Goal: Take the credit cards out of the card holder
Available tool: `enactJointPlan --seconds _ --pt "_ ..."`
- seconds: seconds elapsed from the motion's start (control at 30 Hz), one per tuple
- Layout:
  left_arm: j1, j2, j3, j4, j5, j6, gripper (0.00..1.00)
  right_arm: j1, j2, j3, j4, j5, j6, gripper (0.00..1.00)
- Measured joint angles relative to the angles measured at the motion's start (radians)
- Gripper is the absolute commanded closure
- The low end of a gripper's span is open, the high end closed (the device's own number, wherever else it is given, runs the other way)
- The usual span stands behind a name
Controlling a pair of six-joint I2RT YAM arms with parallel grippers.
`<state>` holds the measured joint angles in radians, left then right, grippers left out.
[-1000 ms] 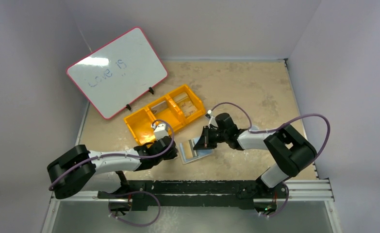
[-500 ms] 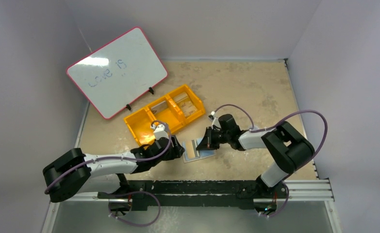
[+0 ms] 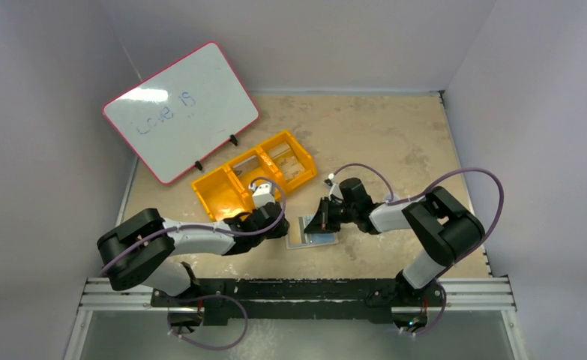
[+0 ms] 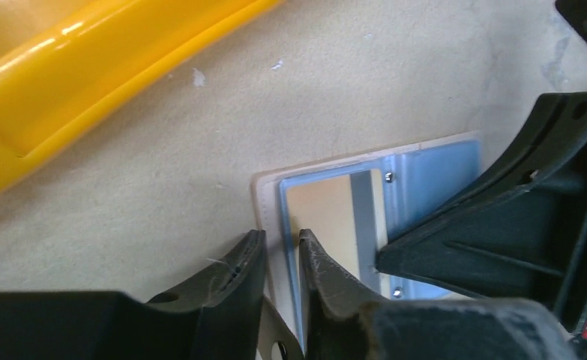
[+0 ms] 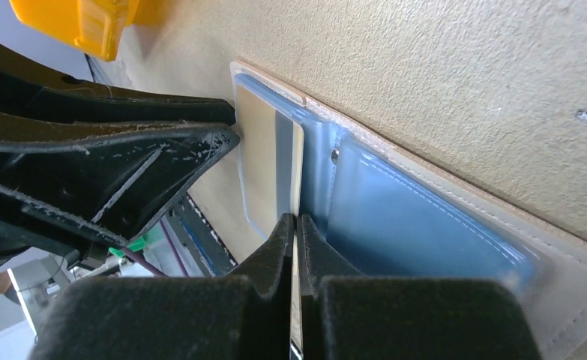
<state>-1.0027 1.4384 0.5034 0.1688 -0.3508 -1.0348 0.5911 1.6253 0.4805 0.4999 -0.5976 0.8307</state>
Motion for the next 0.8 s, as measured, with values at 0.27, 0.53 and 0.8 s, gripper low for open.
enactJointPlan --seconds 0.27,0.53,0.8 --pt "0.0 0.011 0.018 -0.055 -0.033 0.002 1.0 -0.002 0.0 -0.006 0.01 0.002 0.012 1.0" --pt "-0.018 0.067 0.062 -0.055 -0.073 0.005 1.0 -0.012 -0.071 -0.037 -0.019 0.046 0.026 1.0" --pt "-0.024 0.067 0.06 -0.061 -0.095 -0.003 1.0 -0.056 -0.159 -0.072 -0.053 0.064 0.029 1.0"
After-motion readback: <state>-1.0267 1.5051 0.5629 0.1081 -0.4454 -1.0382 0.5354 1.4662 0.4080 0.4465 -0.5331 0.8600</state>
